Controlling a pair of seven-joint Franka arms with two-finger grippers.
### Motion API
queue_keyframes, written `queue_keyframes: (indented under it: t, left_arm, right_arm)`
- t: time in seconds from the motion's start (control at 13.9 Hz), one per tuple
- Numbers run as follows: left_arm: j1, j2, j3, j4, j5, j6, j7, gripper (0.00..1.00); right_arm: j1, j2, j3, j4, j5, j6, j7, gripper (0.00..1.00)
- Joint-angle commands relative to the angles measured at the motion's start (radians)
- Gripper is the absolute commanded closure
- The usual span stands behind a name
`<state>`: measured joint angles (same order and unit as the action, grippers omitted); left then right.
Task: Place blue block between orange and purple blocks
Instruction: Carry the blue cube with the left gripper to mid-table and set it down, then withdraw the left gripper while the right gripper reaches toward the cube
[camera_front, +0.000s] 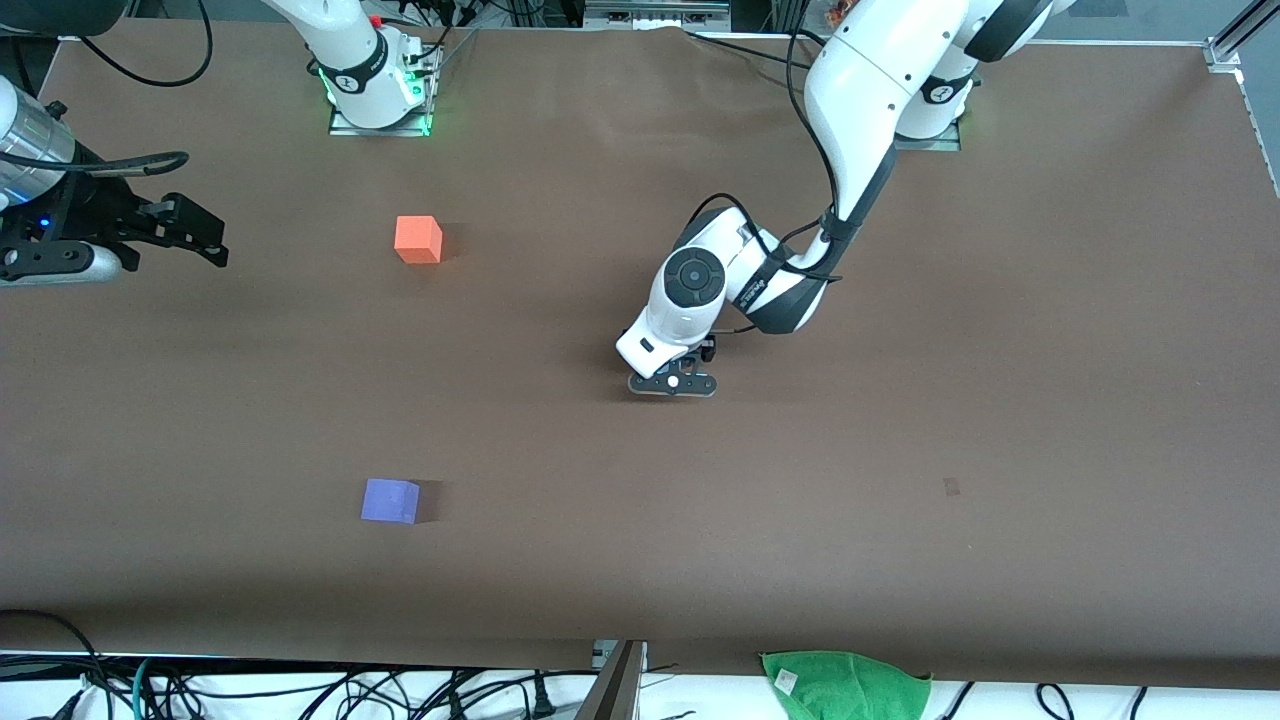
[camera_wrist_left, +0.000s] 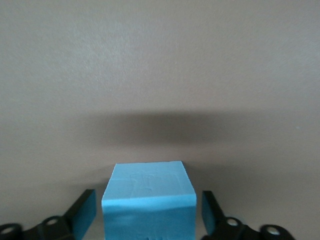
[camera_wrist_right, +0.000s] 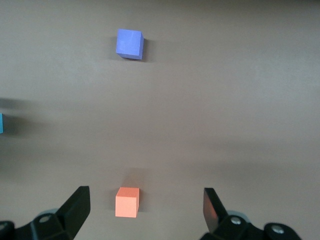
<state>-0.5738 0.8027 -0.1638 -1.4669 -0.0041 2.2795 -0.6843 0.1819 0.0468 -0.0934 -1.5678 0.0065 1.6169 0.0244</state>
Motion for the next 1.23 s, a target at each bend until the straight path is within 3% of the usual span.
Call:
queue_keyframes:
  t: [0.0, 0.22, 0.58, 0.72, 0.87, 1.15]
  left_arm:
    - [-0.005, -0.153, 0.009, -0.013, -0.01, -0.174, -0.011, 0.0]
    - [0.015, -0.362, 0.015, -0.004, -0.011, -0.462, 0.003, 0.0]
    - [0.15, -0.615, 0.017, -0.004, -0.01, -0.814, 0.083, 0.0]
    - [0.271, -0.648, 0.017, -0.001, -0.008, -0.917, 0.204, 0.0]
    - [0.392, -0.652, 0.015, 0.002, -0.008, -0.919, 0.358, 0.0]
    - [0.439, -0.648, 0.085, 0.01, 0.018, -0.942, 0.489, 0.0]
  right_arm:
    - [-0.001, 0.007, 0.004, 0.022, 0.02, -0.005, -0.006, 0.0]
    - [0.01, 0.01, 0.009, 0.022, 0.023, -0.005, -0.012, 0.0]
    - [0.025, 0.03, 0.003, 0.025, 0.168, -0.008, -0.012, 0.0]
    - [0.016, 0.068, -0.002, 0.025, 0.165, -0.005, -0.014, 0.0]
    - [0.016, 0.116, -0.002, 0.032, 0.155, 0.015, -0.008, 0.0]
    - [0.027, 0.169, 0.001, 0.028, 0.153, 0.051, -0.006, 0.0]
